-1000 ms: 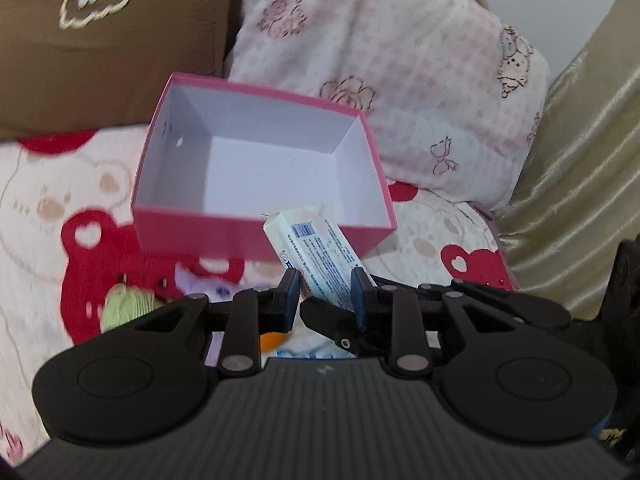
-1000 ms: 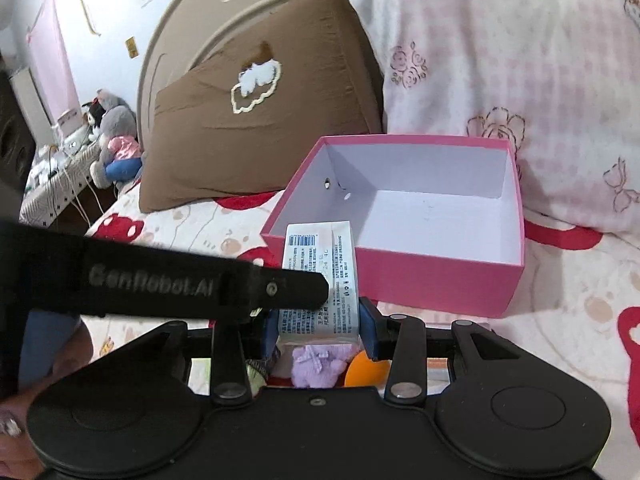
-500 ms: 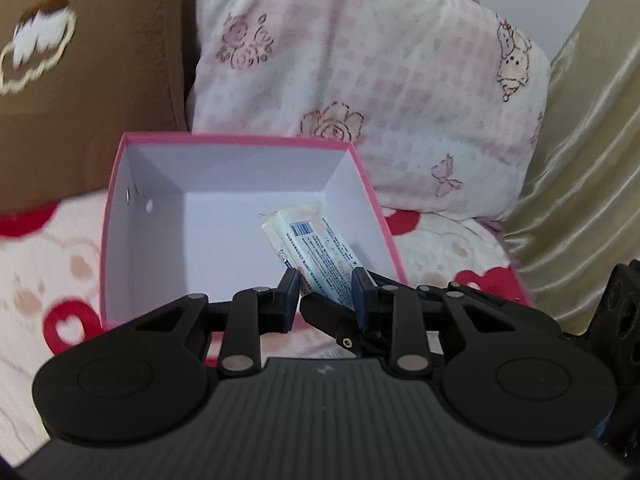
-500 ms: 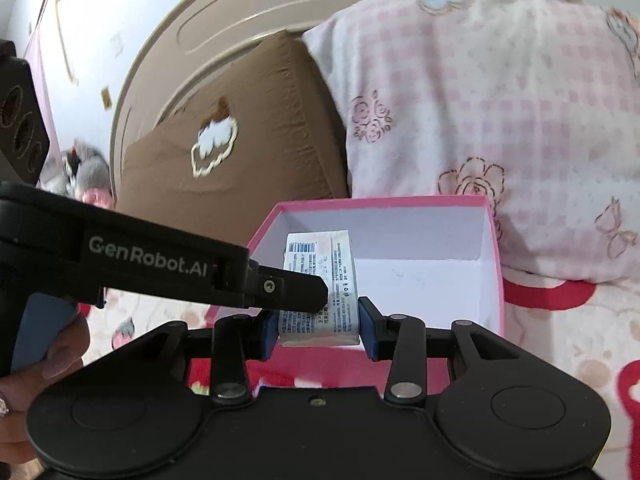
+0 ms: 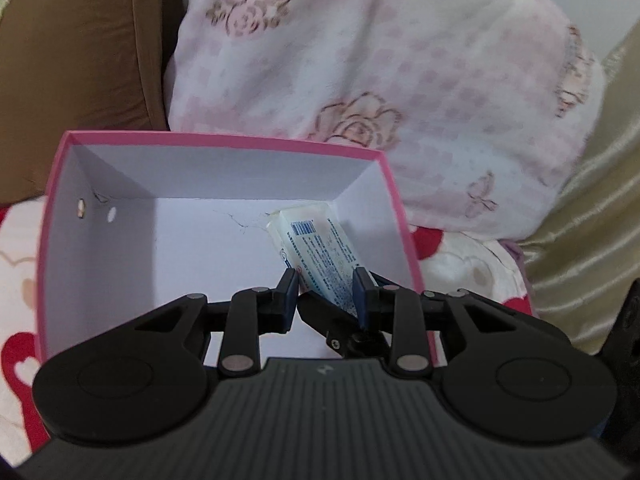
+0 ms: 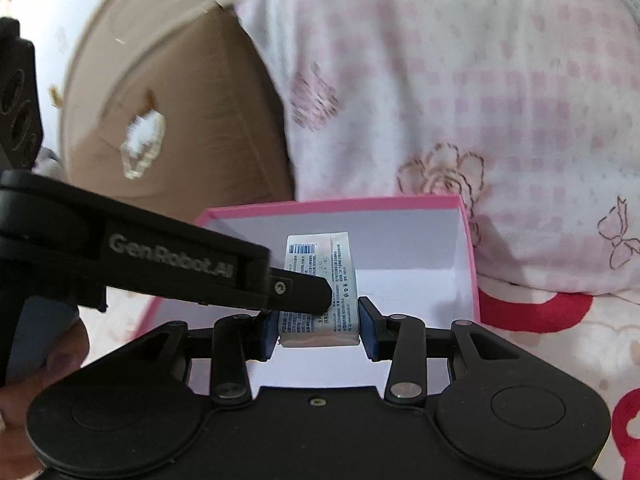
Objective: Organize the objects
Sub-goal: 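Lift the white packet with the left tool and carry it over the pink box, then lower the packet into the pink box and open the left tool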
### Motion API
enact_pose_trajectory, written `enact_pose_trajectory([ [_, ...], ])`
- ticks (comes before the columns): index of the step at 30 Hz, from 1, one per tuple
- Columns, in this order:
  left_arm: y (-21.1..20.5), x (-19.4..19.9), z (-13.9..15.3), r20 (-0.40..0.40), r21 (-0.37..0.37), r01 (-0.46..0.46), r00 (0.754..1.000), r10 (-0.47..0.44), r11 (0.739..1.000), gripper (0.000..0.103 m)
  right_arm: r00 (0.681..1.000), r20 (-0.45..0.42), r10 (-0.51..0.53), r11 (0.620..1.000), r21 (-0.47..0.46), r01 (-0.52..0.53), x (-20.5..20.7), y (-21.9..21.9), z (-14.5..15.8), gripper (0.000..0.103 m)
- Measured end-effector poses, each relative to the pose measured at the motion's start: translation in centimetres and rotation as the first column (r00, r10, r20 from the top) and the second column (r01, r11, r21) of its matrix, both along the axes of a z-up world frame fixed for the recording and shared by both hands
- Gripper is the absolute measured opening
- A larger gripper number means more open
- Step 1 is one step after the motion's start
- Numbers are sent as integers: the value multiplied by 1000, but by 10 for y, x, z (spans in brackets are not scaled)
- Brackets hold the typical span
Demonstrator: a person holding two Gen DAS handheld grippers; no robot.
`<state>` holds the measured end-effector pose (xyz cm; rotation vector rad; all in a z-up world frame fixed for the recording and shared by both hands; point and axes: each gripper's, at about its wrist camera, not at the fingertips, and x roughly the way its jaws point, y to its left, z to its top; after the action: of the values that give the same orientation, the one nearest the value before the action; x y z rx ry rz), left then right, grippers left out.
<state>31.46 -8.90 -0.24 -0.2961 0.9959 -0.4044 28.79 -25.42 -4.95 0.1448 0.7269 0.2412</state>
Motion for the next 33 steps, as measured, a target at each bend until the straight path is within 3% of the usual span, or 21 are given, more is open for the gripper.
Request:
enact_pose_trajectory([
  [6, 5, 45, -33, -124, -85, -33, 992, 22, 996, 27, 993, -117, -19, 998, -60, 12, 43, 0, -16, 45],
  [15, 7, 71, -70, -182, -112, -59, 983, 38, 992, 27, 975, -221, -24, 984, -179, -17, 79, 14, -41, 45],
  [21, 10, 79, -89, -226, -134, -85, 973, 54, 987, 27, 969, -248, 10, 968, -240, -71, 85, 24, -55, 45],
  [28, -4, 85, -98, -232, -137, -87, 971, 54, 987, 26, 968, -250, -15, 943, -325, -69, 83, 28, -65, 45],
  [33, 2, 90, -104, -250, -184, -116, 966, 67, 976, 24, 963, -266, -36, 935, -350, -62, 88, 32, -67, 45],
])
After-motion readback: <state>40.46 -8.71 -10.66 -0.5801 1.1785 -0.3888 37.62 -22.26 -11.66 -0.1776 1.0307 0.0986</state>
